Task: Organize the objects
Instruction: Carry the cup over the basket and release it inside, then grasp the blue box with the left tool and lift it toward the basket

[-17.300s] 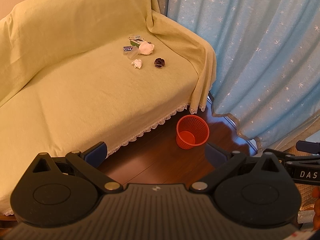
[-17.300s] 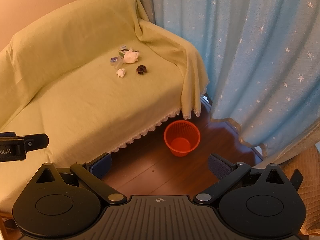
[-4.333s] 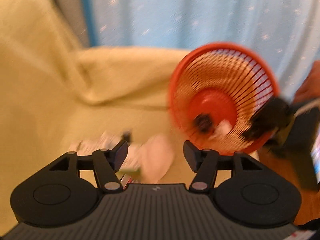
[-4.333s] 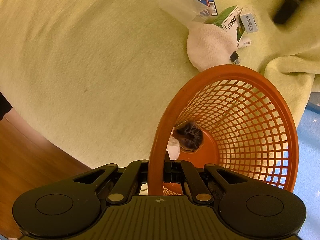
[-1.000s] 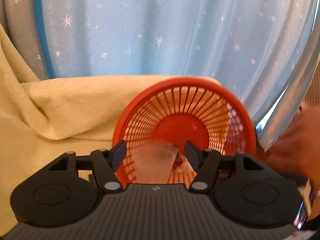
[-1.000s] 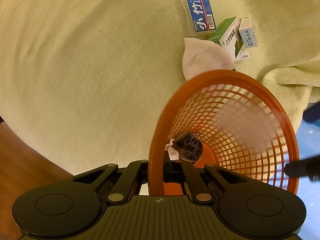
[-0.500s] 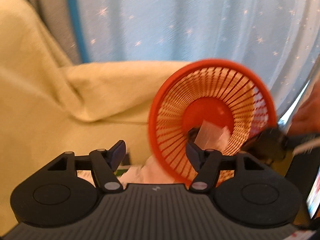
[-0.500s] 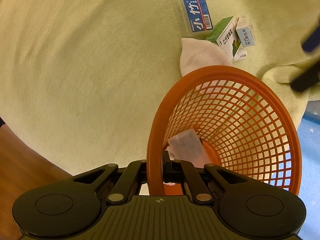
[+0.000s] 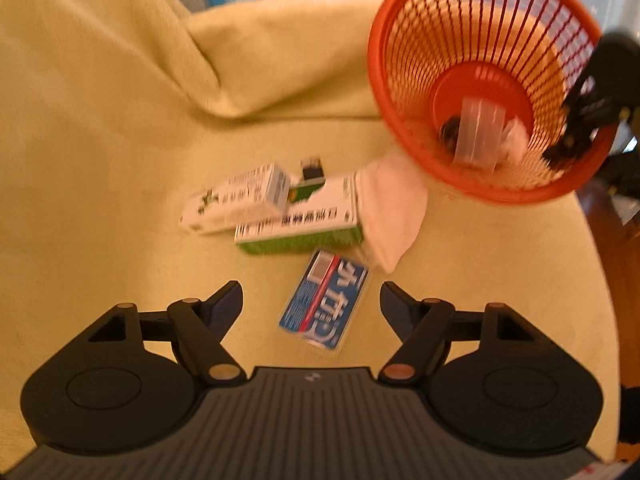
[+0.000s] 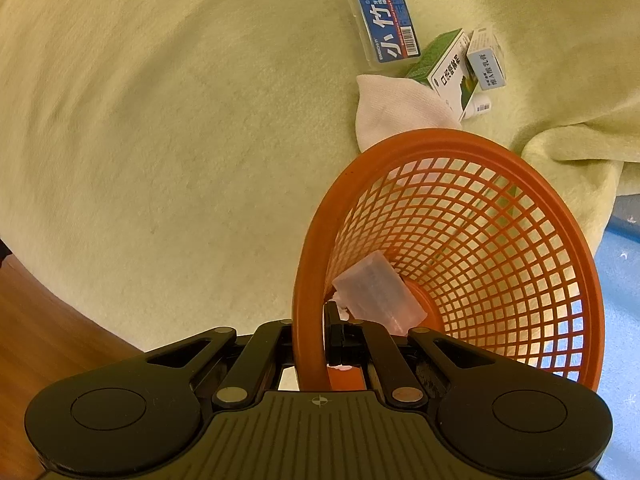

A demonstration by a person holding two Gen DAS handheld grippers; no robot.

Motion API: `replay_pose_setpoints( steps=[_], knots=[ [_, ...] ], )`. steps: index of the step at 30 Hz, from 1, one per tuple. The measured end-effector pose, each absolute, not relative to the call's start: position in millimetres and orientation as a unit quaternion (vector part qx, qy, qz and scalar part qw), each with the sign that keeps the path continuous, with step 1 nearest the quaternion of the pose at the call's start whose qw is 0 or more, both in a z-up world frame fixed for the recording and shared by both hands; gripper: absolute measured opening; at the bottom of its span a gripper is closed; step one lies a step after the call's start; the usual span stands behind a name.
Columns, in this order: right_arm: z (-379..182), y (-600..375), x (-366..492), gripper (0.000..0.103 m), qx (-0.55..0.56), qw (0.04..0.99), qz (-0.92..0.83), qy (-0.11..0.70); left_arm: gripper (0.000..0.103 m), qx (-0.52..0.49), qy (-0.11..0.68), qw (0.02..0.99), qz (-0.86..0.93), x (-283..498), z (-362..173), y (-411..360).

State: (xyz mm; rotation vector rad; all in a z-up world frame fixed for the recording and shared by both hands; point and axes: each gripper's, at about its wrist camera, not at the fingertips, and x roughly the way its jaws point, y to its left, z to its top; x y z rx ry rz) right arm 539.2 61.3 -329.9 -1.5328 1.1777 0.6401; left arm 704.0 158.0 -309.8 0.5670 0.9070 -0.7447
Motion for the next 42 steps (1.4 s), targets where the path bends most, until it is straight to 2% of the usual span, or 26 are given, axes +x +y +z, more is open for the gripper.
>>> replay_pose_setpoints(
  steps=[13,23,34,42],
  knots=[
    [-332,62,539,0.000,-0.639,0.525,0.269,0.494,0.072,0.294,0.435,0.769,-0.364,720,-363,151],
    [-333,62,541,0.000,-0.641,0.523,0.269,0.493,0.071,0.295,0.445,0.762,-0.367,727,-377,139],
    [-333,61,541,0.000,-0.643,0.521,0.271,0.492,0.056,0.303,0.454,0.753,-0.368,726,-384,139],
    [-333,60,542,0.000,-0.643,0.520,0.271,0.493,0.055,0.302,0.461,0.749,-0.368,720,-380,144]
  ],
)
